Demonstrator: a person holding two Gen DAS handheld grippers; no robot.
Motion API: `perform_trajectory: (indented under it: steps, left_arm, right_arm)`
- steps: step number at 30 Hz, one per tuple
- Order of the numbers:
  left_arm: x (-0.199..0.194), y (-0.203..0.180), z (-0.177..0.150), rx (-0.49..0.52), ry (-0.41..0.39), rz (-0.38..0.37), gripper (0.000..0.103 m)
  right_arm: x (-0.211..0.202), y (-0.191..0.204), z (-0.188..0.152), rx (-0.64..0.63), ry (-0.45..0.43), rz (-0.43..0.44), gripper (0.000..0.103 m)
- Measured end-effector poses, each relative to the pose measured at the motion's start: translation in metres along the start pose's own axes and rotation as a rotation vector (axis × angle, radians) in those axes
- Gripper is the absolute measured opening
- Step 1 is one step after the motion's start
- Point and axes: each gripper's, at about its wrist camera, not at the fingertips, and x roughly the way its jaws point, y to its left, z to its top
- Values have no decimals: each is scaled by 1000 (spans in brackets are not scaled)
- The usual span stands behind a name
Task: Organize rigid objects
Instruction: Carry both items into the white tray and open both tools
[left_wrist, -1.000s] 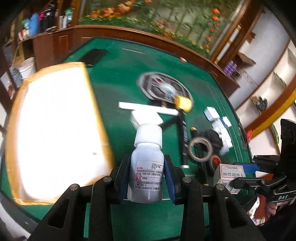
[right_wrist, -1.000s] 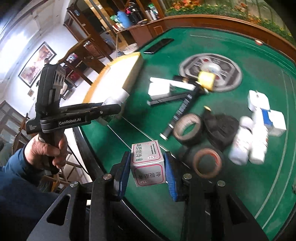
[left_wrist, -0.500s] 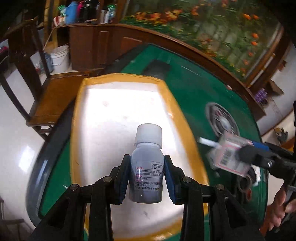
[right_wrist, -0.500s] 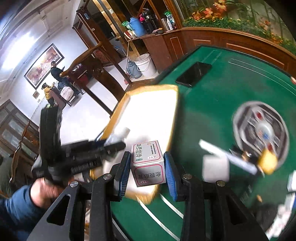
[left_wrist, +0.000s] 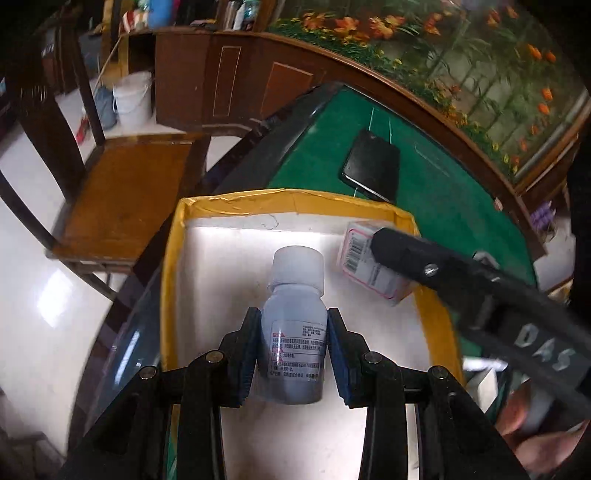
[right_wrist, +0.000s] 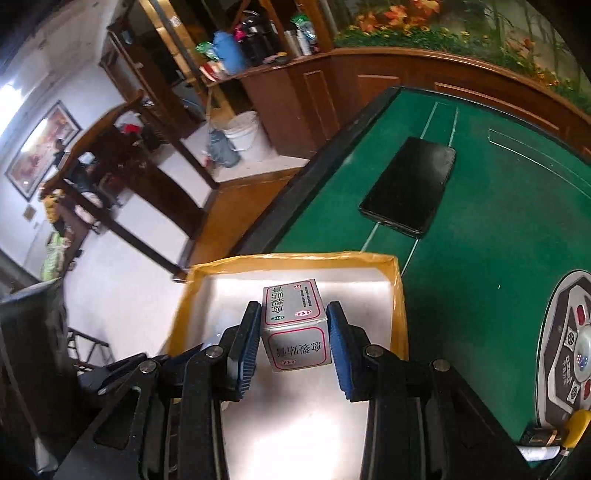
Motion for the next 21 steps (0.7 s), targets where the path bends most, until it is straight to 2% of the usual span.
perform_trajectory:
  steps: [9,11,12,13,14,17,21]
  left_arm:
    - [7,-6,-1,28,3,-22,39]
    - [5,-7,-2,36,-5,-41,49]
    - [4,-8,-3,41,-7,-48,50]
    - [4,-10,-3,46,-5,-51,55]
    - [2,-12,-4,53,-2,-55,56]
    - [-5,-16,-8,75,-14,-47,58]
    - [-25,-21,-17,78,-39,-85,58]
  right_arm:
    - [21,-6,-6,34,34,-16,36]
    - [23,-8,-7,49,54,-1,41]
    - [22,-9,-8,52,59,2,51]
    - [20,-9,-8,57,58,6,57]
    - [18,-10,-9,60,55,18,59]
    - [4,-12,-12,66,44,25,59]
    - [-32,-23,-25,87,1,53,59]
